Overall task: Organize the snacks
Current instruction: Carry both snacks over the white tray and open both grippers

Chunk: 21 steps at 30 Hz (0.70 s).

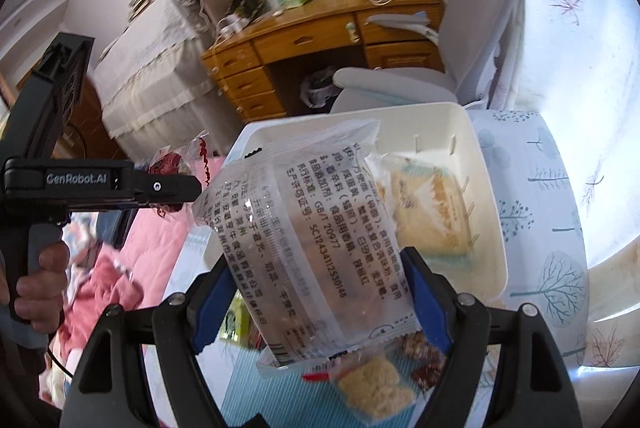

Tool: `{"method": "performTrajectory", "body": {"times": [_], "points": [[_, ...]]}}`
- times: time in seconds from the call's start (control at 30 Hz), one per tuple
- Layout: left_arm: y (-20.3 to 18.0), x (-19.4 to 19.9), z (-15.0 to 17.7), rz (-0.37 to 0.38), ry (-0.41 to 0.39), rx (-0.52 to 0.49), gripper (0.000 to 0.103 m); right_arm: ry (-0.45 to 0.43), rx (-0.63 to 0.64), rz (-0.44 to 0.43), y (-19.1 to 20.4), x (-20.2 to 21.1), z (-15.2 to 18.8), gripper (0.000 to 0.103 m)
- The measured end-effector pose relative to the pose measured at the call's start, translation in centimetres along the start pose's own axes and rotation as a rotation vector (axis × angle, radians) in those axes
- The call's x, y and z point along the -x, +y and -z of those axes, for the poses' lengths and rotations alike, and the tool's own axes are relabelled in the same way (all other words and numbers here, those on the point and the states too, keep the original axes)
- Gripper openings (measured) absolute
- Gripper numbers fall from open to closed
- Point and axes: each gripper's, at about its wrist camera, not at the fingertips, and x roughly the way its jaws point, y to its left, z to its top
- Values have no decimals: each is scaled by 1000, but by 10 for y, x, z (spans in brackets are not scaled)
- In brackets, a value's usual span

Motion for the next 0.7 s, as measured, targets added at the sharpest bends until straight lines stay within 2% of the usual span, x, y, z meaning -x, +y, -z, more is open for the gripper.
{"method": "performTrajectory", "body": {"times": [0.23,0.53,0.6,0.63,0.67,0.7], "points": [[-5,-23,-14,56,-10,-66,56,-45,-39,45,-13,-14,-9,80],[-8,-45,-20,98,10,-69,56,-23,-85,75,-30,-27,-12,81],[-9,-47,-19,93,16,-66,60,-10,-94,76,-33,-28,-12,82],[-9,-48,-19,93,20,-61,66,-4,-98,75,-34,-28,-11,83],[-9,-48,-20,97,22,-52,79,9,-102,77,-35,-30,-11,83],[-8,-48,-19,103,24,-39,85,33,-105,84,-36,-32,-11,84]]}}
